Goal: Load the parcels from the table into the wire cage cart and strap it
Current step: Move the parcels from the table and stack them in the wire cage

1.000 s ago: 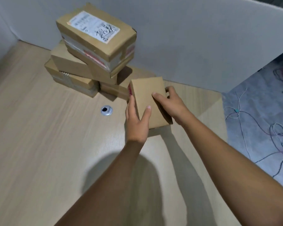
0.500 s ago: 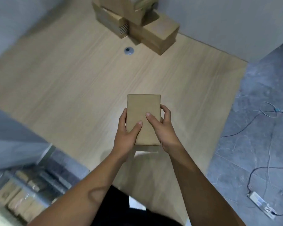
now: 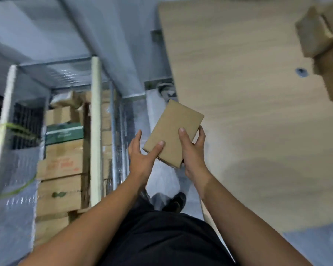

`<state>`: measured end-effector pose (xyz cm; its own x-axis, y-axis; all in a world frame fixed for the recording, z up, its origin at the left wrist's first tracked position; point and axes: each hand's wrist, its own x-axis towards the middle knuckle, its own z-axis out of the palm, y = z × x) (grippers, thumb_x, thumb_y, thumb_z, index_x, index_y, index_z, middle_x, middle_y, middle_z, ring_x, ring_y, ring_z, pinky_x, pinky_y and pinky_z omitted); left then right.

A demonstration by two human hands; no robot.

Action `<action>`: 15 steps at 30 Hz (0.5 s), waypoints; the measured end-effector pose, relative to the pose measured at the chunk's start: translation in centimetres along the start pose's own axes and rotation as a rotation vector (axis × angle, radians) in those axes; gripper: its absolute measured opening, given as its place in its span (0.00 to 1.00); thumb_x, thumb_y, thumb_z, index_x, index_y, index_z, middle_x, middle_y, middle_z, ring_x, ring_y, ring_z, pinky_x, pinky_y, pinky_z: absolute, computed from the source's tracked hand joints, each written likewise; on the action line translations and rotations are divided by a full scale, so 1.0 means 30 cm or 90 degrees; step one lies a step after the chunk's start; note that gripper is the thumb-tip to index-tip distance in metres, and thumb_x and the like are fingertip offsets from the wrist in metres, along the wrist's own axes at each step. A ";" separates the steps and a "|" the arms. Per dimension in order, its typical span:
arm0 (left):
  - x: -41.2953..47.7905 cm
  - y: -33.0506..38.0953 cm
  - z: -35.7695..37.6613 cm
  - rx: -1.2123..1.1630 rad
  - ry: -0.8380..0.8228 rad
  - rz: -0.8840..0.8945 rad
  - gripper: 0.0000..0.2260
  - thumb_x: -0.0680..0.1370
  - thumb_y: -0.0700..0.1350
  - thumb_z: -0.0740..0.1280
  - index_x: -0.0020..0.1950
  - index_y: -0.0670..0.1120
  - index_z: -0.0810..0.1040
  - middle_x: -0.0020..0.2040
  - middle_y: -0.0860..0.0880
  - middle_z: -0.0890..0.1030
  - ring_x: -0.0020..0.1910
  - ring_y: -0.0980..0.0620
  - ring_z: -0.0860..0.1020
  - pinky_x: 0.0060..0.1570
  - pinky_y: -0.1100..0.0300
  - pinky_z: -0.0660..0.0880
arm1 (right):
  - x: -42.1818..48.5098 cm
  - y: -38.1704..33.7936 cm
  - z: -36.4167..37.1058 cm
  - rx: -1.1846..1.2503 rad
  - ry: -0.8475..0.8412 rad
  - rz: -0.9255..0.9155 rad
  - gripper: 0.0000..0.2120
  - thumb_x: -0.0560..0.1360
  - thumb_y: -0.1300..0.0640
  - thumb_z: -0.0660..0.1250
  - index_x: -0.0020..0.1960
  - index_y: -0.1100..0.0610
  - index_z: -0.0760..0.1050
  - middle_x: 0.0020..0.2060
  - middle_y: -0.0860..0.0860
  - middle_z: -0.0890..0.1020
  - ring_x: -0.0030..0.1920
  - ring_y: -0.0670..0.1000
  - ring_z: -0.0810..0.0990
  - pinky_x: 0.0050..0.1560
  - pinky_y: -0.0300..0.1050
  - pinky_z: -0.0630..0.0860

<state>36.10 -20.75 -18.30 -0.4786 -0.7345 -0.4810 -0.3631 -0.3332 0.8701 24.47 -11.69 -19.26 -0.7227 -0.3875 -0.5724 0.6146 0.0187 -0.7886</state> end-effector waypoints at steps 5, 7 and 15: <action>-0.011 -0.052 -0.280 -0.317 0.159 -0.021 0.51 0.65 0.58 0.82 0.79 0.69 0.52 0.73 0.50 0.73 0.62 0.53 0.82 0.56 0.52 0.82 | -0.103 0.158 0.324 -0.131 -0.150 0.031 0.40 0.75 0.42 0.76 0.78 0.37 0.55 0.64 0.46 0.80 0.57 0.45 0.85 0.54 0.50 0.85; -0.015 -0.090 -0.414 -0.332 0.235 -0.008 0.50 0.65 0.58 0.82 0.78 0.69 0.54 0.74 0.48 0.71 0.63 0.52 0.82 0.55 0.52 0.82 | -0.134 0.207 0.419 -0.204 -0.232 0.070 0.39 0.76 0.44 0.75 0.78 0.39 0.54 0.65 0.48 0.81 0.59 0.48 0.85 0.59 0.54 0.83; -0.064 -0.327 -0.880 -0.440 0.379 0.002 0.42 0.60 0.63 0.85 0.66 0.78 0.65 0.73 0.49 0.74 0.66 0.53 0.80 0.62 0.50 0.80 | -0.180 0.331 0.806 -0.573 -0.377 -0.117 0.31 0.80 0.37 0.67 0.77 0.48 0.64 0.70 0.50 0.73 0.68 0.49 0.74 0.67 0.48 0.73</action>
<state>61.69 -31.67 -23.08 0.0827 -0.8562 -0.5099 0.2888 -0.4691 0.8346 42.11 -31.69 -18.58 -0.3651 -0.8304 -0.4208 -0.1175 0.4895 -0.8640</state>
